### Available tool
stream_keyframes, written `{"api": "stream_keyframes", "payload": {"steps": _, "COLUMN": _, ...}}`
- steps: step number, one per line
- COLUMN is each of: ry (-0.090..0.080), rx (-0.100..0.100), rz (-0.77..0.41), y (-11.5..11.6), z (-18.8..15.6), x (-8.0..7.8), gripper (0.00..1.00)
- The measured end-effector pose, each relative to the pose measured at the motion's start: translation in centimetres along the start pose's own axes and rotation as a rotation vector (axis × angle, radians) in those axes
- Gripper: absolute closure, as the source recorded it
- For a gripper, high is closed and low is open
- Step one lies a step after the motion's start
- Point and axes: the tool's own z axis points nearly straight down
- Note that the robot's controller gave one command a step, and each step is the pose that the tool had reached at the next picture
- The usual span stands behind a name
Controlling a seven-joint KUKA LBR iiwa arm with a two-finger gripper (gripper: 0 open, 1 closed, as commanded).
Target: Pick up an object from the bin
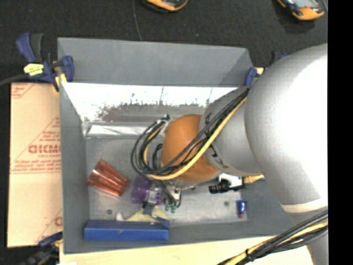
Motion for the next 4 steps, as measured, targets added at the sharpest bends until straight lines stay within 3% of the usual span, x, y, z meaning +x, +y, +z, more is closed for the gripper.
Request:
{"api": "stream_keyframes", "payload": {"steps": 2, "ry": -0.002, "rx": 0.0, "rz": -0.018, "y": -1.1, "z": -0.2, "x": -0.4, "gripper": 1.0}}
{"api": "stream_keyframes", "payload": {"steps": 4, "ry": 0.009, "rx": 0.005, "rz": -0.03, "y": -2.1, "z": -13.9, "x": -0.8, "gripper": 1.0}}
